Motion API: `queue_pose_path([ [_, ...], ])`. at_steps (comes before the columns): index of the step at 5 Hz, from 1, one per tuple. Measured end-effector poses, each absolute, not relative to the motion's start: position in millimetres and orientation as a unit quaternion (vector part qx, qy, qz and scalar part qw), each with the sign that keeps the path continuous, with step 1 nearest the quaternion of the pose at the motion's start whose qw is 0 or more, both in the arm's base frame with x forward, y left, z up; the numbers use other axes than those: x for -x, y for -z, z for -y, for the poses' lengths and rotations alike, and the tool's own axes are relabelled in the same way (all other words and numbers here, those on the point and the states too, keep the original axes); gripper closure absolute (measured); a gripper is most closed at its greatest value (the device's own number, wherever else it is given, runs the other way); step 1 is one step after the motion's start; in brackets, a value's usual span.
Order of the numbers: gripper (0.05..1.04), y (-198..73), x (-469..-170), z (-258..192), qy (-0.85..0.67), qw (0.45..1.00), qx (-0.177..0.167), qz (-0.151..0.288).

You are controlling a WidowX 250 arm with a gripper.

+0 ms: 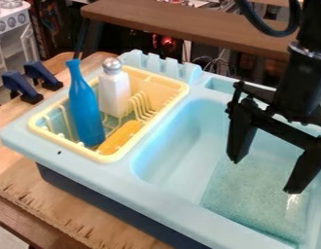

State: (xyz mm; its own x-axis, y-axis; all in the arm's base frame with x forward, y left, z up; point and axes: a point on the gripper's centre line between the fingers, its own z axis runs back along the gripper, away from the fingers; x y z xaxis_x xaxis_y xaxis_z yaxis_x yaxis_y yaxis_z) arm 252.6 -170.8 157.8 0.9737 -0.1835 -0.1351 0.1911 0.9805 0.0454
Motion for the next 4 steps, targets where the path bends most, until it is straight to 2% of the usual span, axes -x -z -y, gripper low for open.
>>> queue_pose_path([
  [1, 0.079, -148, -252, 170, 0.093, 0.992, -0.037, -0.078],
  [3, 0.079, -139, -277, 162, 0.078, 0.997, -0.020, -0.004],
  [4, 0.079, -127, -278, 159, 0.072, 0.997, -0.015, 0.001],
])
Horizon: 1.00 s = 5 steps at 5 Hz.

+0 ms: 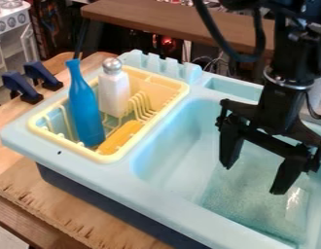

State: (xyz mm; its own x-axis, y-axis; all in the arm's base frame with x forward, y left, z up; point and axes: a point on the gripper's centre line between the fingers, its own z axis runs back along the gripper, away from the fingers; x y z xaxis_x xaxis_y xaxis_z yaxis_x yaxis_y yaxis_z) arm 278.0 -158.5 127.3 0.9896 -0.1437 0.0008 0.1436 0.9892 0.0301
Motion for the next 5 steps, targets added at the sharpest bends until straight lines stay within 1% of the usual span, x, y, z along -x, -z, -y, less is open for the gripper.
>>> queue_pose_path([
  [1, 0.079, -119, -281, 155, 0.060, 0.998, 0.019, 0.015],
  [2, 0.079, -112, -287, 164, 0.056, 0.995, 0.074, 0.032],
  [3, 0.079, -104, -292, 174, 0.060, 0.993, 0.101, 0.034],
  [4, 0.079, -101, -301, 181, 0.071, 0.990, 0.113, 0.047],
  [5, 0.079, -97, -306, 183, 0.080, 0.990, 0.113, 0.037],
])
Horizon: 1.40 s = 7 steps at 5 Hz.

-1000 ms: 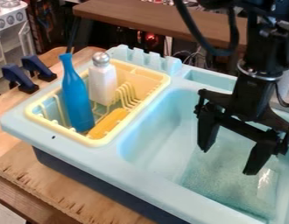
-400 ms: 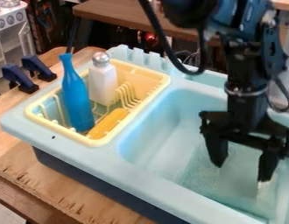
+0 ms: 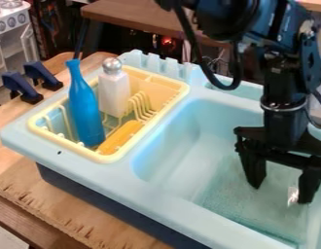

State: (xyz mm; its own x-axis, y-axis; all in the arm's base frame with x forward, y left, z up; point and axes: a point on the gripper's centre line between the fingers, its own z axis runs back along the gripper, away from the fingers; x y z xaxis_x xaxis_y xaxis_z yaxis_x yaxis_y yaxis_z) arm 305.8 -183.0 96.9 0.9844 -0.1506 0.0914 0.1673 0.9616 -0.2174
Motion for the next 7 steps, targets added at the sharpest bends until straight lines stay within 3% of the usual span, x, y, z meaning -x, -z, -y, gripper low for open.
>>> queue_pose_path([
  [1, 0.079, -86, -305, 177, 0.074, 0.992, 0.101, 0.003],
  [4, 0.079, -77, -274, 124, 0.052, 0.990, -0.034, -0.124],
  [5, 0.080, -78, -271, 105, 0.034, 0.987, -0.055, -0.147],
  [7, 0.081, -84, -275, 80, 0.015, 0.986, -0.080, -0.145],
])
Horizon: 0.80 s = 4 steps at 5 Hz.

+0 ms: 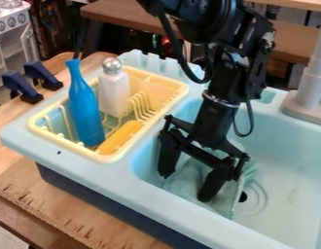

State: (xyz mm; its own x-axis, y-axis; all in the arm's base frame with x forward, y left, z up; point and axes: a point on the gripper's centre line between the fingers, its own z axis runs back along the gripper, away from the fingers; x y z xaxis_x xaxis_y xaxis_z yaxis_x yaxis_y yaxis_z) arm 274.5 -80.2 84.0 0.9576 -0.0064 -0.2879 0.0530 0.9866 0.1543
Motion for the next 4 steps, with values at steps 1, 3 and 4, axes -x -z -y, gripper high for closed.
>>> queue_pose_path([
  [1, 0.081, -86, -275, 79, 0.015, 0.986, -0.084, -0.143],
  [3, 0.081, -125, -283, 106, 0.050, 0.995, -0.073, -0.052],
  [4, 0.081, -157, -282, 122, 0.069, 0.996, -0.063, 0.008],
])
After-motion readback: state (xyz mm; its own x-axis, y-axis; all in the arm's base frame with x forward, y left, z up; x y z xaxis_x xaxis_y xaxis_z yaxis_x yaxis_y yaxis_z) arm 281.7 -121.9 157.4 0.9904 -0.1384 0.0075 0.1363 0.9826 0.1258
